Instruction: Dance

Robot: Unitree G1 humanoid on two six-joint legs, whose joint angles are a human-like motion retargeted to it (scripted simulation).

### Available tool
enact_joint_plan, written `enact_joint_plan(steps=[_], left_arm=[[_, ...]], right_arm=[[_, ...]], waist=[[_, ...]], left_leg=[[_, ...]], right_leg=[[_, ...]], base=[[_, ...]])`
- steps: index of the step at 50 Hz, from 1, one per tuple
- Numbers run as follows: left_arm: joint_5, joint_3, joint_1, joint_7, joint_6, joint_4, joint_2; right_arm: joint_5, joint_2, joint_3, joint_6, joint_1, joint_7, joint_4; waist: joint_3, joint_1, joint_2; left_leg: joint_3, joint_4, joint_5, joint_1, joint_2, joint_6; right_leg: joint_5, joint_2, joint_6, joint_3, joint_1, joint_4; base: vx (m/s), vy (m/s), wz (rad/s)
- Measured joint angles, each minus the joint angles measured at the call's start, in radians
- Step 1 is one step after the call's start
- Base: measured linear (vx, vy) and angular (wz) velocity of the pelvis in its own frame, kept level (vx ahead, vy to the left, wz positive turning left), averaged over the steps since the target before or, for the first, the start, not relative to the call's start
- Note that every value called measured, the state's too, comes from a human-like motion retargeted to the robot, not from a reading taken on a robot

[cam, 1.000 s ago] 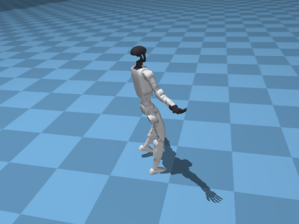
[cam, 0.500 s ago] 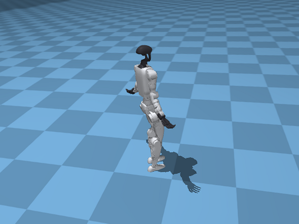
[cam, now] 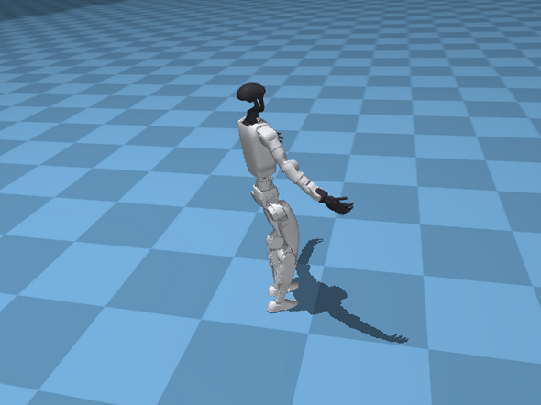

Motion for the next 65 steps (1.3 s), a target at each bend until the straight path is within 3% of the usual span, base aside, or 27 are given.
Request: enact_joint_plan(steps=[5, 9, 12, 16, 22, 25, 30, 33, 35, 39, 50, 55, 65], left_arm=[[0.061, -0.141, -0.046, 0.015, -0.082, -0.045, -0.232], [0.047, -0.229, -0.009, -0.144, -0.128, -0.068, -0.375], [0.028, -0.299, 0.046, -0.307, -0.133, -0.094, -0.408], [0.075, -0.373, 0.174, -0.437, -0.139, -0.198, -0.353], [0.302, -0.365, 0.461, -0.500, -0.155, -0.301, -0.303], [0.401, -0.322, 0.548, -0.529, -0.079, -0.221, -0.349], [0.473, -0.146, 0.534, -0.475, 0.106, 0.138, -0.475], [0.310, -0.080, 0.418, -0.452, 0.212, 0.408, -0.464], [0.176, -0.074, 0.343, -0.441, 0.234, 0.547, -0.419], [0.093, -0.086, 0.267, -0.339, 0.235, 0.615, -0.372], [0.346, -0.217, 0.250, -0.362, 0.209, 0.557, -0.339], [0.382, -0.182, 0.319, -0.351, 0.225, 0.544, -0.353], [0.306, -0.043, 0.419, -0.334, 0.241, 0.498, -0.403]], right_arm=[[0.020, 0.195, 0.103, -0.218, -0.096, -0.043, -0.010], [0.010, 0.324, 0.227, -0.277, -0.098, 0.103, 0.014], [-0.050, 0.361, 0.365, -0.242, -0.064, 0.264, 0.032], [-0.244, 0.334, 0.557, -0.178, 0.048, 0.453, -0.058], [-0.697, 0.358, 0.592, -0.178, 0.300, 0.428, -0.195], [-0.833, 0.415, 0.568, -0.138, 0.363, 0.368, -0.147], [-1.046, 0.472, 0.545, 0.066, 0.349, 0.322, 0.100], [-1.027, 0.405, 0.569, 0.223, 0.272, 0.438, 0.281], [-1.013, 0.358, 0.580, 0.264, 0.212, 0.493, 0.388], [-1.040, 0.296, 0.610, 0.311, 0.181, 0.461, 0.440], [-1.044, 0.330, 0.392, 0.287, 0.298, 0.449, 0.411], [-0.942, 0.392, 0.302, 0.295, 0.352, 0.430, 0.337], [-0.940, 0.409, 0.338, 0.296, 0.365, 0.412, 0.287]], waist=[[0.022, 0.015, -0.002], [0.032, 0.010, -0.010], [0.035, -0.003, -0.010], [0.030, -0.036, -0.004], [0.023, -0.039, 0.006], [0.031, -0.024, 0.002], [0.013, -0.037, 0.004], [0.017, -0.105, -0.006], [0.017, -0.149, -0.017], [0.041, -0.031, -0.003], [0.070, 0.043, 0.008], [0.049, -0.002, 0.009], [0.029, -0.078, 0.010]], left_leg=[[-0.005, -0.045, 0.033, 0.045, -0.014, 0.023], [0.015, -0.090, 0.051, 0.082, -0.019, 0.032], [0.033, -0.123, 0.059, 0.098, -0.017, 0.029], [0.063, -0.155, 0.058, 0.107, -0.007, 0.022], [0.092, -0.199, 0.075, 0.142, 0.000, 0.028], [0.088, -0.209, 0.086, 0.156, -0.003, 0.035], [0.092, -0.223, 0.096, 0.154, -0.003, 0.037], [-0.002, -0.239, 0.091, 0.185, -0.017, 0.016], [-0.060, -0.246, 0.090, 0.193, -0.026, 0.000], [0.029, -0.224, 0.094, 0.154, -0.021, 0.003], [0.097, -0.227, 0.067, 0.177, -0.003, -0.049], [0.108, -0.223, 0.057, 0.166, 0.008, -0.058], [0.104, -0.227, 0.016, 0.162, 0.018, -0.076]], right_leg=[[0.022, -0.001, -0.031, -0.027, 0.038, -0.046], [0.031, 0.005, -0.051, -0.041, 0.094, -0.142], [0.046, 0.020, -0.069, -0.031, 0.119, -0.201], [0.072, 0.039, -0.097, -0.053, 0.145, -0.274], [0.088, 0.065, -0.121, -0.069, 0.183, -0.326], [0.088, 0.062, -0.118, -0.060, 0.190, -0.325], [0.085, 0.070, -0.126, -0.064, 0.186, -0.332], [0.073, 0.044, -0.121, -0.153, 0.194, -0.338], [0.066, 0.021, -0.114, -0.201, 0.190, -0.336], [0.074, 0.048, -0.122, -0.105, 0.179, -0.324], [0.064, 0.059, -0.123, -0.065, 0.217, -0.329], [0.069, 0.067, -0.125, -0.063, 0.204, -0.327], [0.075, 0.072, -0.119, -0.085, 0.178, -0.322]], base=[[0.02, 0.01, 0.04], [0.01, 0.00, 0.03], [0.00, -0.02, -0.05], [0.00, -0.03, -0.07], [0.05, -0.01, -0.01], [-0.04, 0.02, -0.02], [-0.02, 0.03, 0.15], [-0.08, 0.12, 1.45], [-0.10, 0.09, 1.35], [-0.04, 0.06, -0.79], [0.02, -0.01, -0.08], [0.06, -0.07, -0.05], [0.01, -0.04, -0.02]])
